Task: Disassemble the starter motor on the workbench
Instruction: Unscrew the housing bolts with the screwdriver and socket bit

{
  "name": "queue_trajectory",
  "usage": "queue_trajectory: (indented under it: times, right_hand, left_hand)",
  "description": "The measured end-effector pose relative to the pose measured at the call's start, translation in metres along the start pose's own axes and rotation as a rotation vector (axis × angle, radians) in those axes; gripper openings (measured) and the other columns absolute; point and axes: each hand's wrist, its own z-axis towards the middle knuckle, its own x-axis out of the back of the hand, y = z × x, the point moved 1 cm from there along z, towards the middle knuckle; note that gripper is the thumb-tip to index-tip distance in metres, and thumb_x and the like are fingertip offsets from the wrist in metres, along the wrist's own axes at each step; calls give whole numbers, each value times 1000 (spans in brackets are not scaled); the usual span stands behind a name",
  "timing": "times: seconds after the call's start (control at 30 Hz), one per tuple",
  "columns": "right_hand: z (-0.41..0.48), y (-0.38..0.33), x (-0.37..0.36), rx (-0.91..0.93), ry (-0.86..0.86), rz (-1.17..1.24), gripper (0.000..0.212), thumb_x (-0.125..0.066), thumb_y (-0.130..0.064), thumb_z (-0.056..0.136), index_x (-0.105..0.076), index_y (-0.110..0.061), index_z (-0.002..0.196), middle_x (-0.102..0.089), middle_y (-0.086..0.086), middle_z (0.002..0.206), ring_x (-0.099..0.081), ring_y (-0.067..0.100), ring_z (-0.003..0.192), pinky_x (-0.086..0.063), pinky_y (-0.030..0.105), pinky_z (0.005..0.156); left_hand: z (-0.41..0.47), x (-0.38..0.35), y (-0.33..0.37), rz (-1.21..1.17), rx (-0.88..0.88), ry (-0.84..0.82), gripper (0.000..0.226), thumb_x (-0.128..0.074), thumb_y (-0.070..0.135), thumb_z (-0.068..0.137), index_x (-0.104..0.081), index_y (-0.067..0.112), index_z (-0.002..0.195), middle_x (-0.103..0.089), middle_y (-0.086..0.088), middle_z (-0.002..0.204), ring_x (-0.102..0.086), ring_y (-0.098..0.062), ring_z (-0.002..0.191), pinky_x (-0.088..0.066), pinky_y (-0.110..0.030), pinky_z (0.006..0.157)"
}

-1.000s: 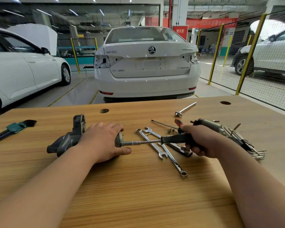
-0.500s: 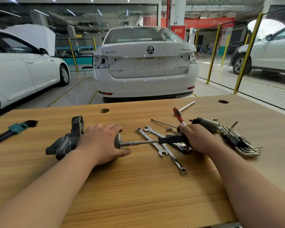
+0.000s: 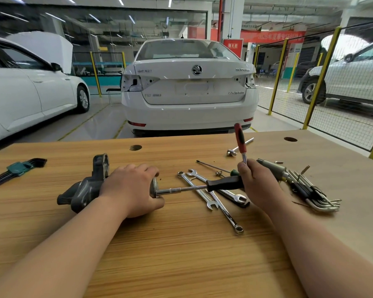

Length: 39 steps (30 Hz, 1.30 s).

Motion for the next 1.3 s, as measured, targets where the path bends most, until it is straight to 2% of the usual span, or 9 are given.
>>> queue_trajectory:
  times: [0.2, 0.3, 0.37, 0.57, 0.77, 0.93, 1.1, 1.2, 1.3]
  right_hand:
    - [-1, 0, -2, 40, 59, 12, 31, -40, -38, 102, -55, -23, 79, -59, 1, 69, -55, 20, 67, -41, 34, 59]
    - [1, -4, 2, -201, -64, 231, 59, -29, -61, 98, -69, -19, 85, -62, -2, 69, -56, 18, 68, -40, 33, 61]
    - [-1, -4, 4, -397, -138, 322, 67, -27, -68, 95, -73, -20, 89, -61, -6, 61, -53, 15, 63, -38, 31, 60]
    - [1, -10, 8, -617, -235, 396, 38, -42, -43, 99, -67, -14, 97, -55, 4, 58, -42, 8, 27, -29, 19, 30]
    - [-2, -10, 10, -628, -346, 394, 28, -41, -25, 100, -62, -6, 104, -40, 2, 45, -29, 12, 34, -24, 25, 38]
    - [-5, -4, 16, -462, -309, 287, 19, -50, -15, 98, -69, -20, 100, -56, 7, 70, -42, 10, 44, -34, 24, 42]
    - [-10, 4, 19, -293, -271, 295, 19, -52, -19, 100, -68, -27, 95, -55, 4, 70, -46, 15, 57, -39, 28, 52]
    - [-11, 5, 18, -226, -282, 257, 17, -48, -23, 102, -63, -30, 101, -59, 4, 71, -51, 13, 49, -42, 27, 46]
    - [-12, 5, 16, -201, -277, 377, 18, -44, -22, 104, -61, -24, 105, -63, 9, 83, -51, 13, 44, -41, 25, 39]
  left_hand:
    - [-3, -3, -1, 5, 15, 39, 78, -42, 79, 65, -37, 41, 133, -49, 17, 130, -47, -10, 112, -39, -31, 91]
    - [-4, -2, -3, -5, 13, 22, 93, -29, 95, 59, -36, 42, 134, -47, 18, 133, -46, -10, 116, -37, -33, 95]
    - [-5, -2, -4, -20, 17, -6, 107, -17, 103, 50, -34, 42, 136, -45, 18, 137, -45, -11, 121, -35, -35, 99]
    - [-3, -5, -3, -25, 41, 33, 100, -9, 100, 56, -36, 43, 135, -45, 19, 139, -44, -11, 123, -37, -36, 98]
    - [-3, -5, -3, -17, 35, 26, 97, -12, 98, 58, -36, 43, 134, -46, 19, 137, -45, -11, 122, -39, -36, 95]
    - [-3, -6, -3, -17, 30, 25, 98, -15, 99, 57, -34, 43, 135, -45, 19, 138, -44, -11, 122, -39, -35, 94]
    - [-2, -6, -3, -14, 34, 18, 103, -13, 100, 54, -34, 43, 136, -44, 18, 139, -44, -12, 124, -39, -36, 94]
    - [-2, -6, -3, -12, 32, 42, 102, -12, 100, 53, -36, 43, 135, -45, 18, 138, -45, -11, 122, -40, -36, 92]
    - [-2, -7, -3, -12, 26, 57, 103, -11, 101, 53, -37, 42, 133, -47, 18, 136, -46, -11, 120, -40, -35, 90]
